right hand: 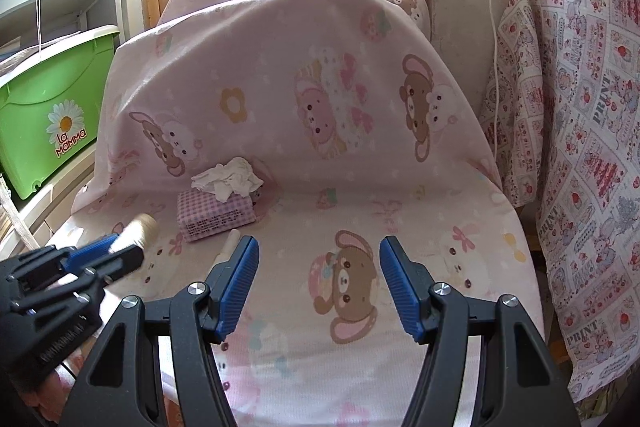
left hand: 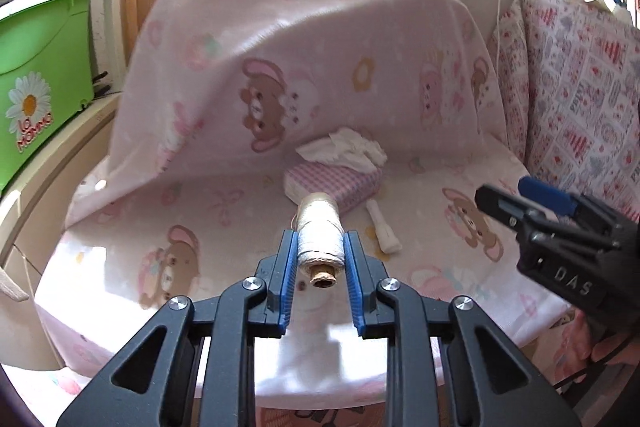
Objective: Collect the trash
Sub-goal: 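Lower the left tool onto the cream thread spool and close it, then close the right tool on the white plastic tube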
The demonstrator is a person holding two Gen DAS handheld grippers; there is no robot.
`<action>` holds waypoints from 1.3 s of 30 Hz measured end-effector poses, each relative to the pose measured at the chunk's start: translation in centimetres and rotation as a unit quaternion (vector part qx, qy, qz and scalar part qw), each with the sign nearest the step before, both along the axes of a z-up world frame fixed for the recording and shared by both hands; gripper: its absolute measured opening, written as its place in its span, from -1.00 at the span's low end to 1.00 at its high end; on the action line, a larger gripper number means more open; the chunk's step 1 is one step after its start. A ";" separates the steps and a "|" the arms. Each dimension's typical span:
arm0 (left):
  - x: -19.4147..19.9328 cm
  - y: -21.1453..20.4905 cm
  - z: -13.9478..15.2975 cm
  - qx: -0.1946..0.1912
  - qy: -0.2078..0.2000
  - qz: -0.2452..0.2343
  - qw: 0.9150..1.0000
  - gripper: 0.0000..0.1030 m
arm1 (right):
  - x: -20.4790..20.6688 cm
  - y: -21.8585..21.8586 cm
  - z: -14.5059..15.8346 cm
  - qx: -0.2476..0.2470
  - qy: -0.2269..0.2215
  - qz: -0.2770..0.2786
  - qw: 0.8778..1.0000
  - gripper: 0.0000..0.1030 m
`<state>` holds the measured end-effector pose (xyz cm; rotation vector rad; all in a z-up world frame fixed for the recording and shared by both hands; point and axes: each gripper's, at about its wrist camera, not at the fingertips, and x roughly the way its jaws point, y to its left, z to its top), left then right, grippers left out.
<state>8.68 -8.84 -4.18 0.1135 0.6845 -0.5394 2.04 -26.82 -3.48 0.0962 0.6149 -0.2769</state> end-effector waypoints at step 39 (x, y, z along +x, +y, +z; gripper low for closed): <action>0.5 4.0 1.1 0.032 -0.012 0.064 0.997 -0.57 | 2.5 2.1 -2.4 0.099 0.032 0.058 0.993 -0.68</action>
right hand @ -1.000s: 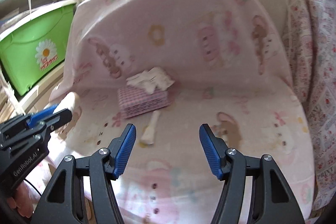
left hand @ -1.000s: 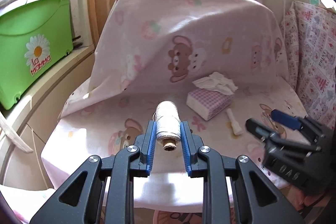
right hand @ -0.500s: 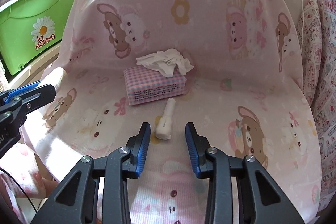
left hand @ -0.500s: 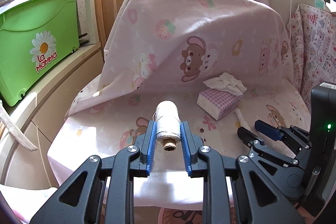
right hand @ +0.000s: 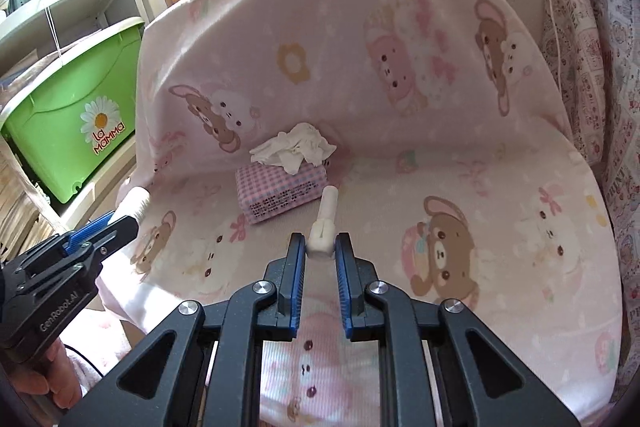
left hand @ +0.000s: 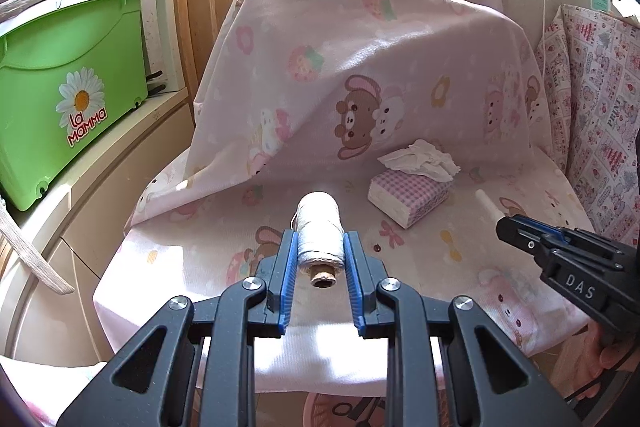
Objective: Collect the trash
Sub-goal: 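Close the right tool on the white plastic tube, then carry the thread spool and white tube down over the pink basket with both tools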
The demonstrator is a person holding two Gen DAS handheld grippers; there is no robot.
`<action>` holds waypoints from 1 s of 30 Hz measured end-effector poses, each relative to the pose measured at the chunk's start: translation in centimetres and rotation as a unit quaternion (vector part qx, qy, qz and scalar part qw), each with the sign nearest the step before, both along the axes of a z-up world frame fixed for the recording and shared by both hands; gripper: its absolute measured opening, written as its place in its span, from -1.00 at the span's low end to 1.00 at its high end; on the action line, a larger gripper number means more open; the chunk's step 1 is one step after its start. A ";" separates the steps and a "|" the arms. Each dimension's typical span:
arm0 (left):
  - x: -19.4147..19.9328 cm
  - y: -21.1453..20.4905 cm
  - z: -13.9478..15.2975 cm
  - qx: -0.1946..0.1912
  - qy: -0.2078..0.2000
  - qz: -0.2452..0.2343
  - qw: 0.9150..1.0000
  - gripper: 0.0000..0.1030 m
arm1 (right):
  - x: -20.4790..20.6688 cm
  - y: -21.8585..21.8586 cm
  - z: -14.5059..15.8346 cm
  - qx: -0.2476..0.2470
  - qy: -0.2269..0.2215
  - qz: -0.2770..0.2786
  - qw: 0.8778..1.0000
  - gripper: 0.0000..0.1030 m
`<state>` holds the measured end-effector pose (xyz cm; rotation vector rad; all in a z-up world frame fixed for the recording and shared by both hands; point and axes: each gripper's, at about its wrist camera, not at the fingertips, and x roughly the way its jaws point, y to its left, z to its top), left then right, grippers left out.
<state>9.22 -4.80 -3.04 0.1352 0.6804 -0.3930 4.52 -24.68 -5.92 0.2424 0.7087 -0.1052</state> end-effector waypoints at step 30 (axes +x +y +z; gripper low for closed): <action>-6.6 4.8 1.8 -0.033 0.019 -0.017 0.999 -0.57 | -9.2 7.4 3.5 -0.010 -0.020 0.093 0.995 -0.68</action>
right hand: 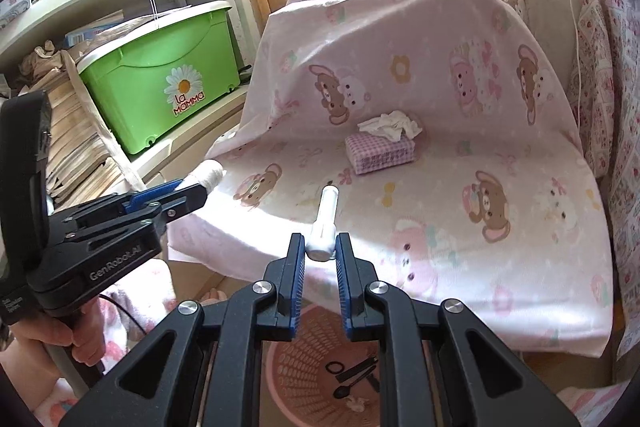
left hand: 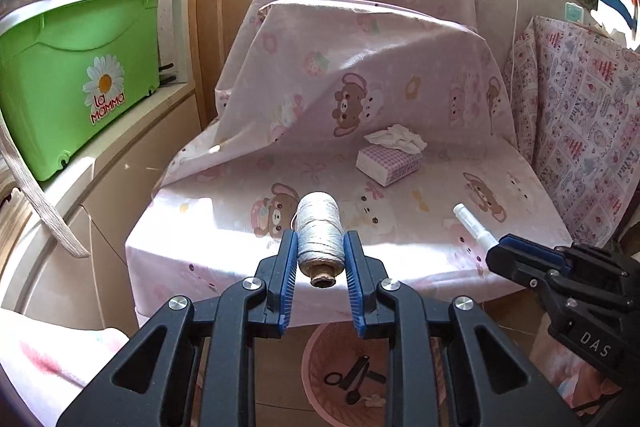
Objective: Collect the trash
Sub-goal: 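Carry the thread spool and white tube down over the pink basket with both tools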
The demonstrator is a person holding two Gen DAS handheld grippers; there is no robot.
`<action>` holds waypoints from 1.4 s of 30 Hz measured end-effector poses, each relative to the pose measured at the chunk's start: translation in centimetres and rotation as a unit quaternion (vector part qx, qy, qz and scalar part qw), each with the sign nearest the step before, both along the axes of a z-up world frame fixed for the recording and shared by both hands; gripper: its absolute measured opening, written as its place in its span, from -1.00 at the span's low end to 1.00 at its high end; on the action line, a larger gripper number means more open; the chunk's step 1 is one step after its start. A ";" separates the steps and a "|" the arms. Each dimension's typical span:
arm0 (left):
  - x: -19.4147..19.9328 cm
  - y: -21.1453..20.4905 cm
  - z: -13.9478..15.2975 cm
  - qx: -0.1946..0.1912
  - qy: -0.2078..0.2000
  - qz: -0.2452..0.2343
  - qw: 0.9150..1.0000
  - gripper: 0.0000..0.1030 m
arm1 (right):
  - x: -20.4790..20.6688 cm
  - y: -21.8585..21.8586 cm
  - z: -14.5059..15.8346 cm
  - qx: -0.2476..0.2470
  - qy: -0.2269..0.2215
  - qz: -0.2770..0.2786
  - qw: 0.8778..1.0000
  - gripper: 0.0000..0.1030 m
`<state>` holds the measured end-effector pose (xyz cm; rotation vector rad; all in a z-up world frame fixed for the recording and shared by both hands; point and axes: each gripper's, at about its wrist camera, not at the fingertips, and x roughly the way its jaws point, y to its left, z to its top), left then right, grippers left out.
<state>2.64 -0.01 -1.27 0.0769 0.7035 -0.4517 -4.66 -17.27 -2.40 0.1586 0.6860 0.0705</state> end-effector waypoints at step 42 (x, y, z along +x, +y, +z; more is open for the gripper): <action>0.7 -5.7 -18.5 0.134 0.293 -0.083 0.943 -0.57 | 2.6 -2.0 -18.1 0.090 0.297 -0.065 0.948 -0.68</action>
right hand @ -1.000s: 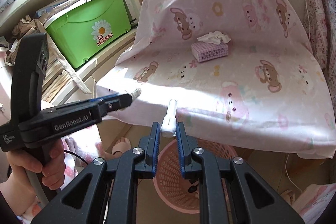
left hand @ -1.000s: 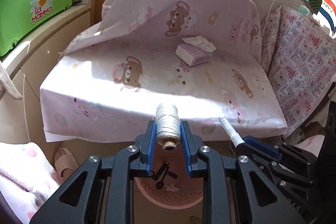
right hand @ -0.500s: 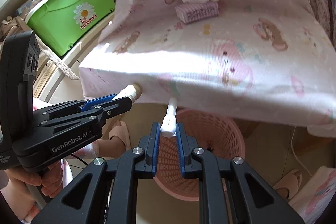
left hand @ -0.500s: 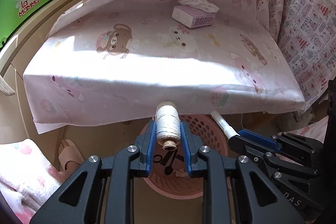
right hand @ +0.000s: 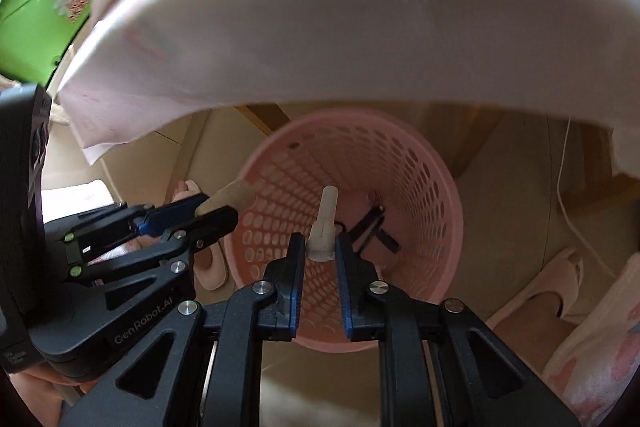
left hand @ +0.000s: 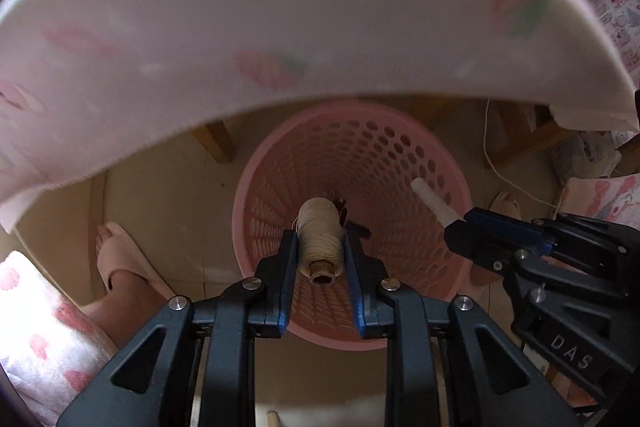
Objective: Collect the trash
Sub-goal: 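Carry the thread spool and white tube down over the pink basket with both tools, then open the left tool to drop the spool while the right tool releases the tube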
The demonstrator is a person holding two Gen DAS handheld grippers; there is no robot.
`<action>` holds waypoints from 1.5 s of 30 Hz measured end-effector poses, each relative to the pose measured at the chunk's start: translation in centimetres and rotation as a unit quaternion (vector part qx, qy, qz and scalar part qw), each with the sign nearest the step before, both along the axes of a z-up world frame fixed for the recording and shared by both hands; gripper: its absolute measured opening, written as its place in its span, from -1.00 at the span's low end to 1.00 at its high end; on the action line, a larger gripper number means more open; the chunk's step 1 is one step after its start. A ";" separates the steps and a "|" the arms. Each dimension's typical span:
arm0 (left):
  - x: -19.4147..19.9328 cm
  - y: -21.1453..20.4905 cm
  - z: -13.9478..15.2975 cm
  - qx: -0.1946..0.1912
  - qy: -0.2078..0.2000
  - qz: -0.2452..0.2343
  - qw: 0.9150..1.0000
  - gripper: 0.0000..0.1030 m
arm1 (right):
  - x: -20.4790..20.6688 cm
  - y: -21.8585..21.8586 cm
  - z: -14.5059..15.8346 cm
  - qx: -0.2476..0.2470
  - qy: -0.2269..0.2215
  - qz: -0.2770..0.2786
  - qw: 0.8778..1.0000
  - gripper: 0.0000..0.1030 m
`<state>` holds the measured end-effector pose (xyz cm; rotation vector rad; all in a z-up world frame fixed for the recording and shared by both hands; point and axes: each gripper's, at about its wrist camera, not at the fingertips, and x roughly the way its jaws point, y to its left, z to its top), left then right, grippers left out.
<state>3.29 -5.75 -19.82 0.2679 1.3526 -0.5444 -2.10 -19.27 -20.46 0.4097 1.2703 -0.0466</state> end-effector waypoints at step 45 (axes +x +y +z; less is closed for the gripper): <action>-0.8 -0.8 -1.1 0.056 -0.049 -0.016 0.997 -0.19 | -1.0 -4.9 -4.8 0.081 0.045 -0.184 0.979 0.04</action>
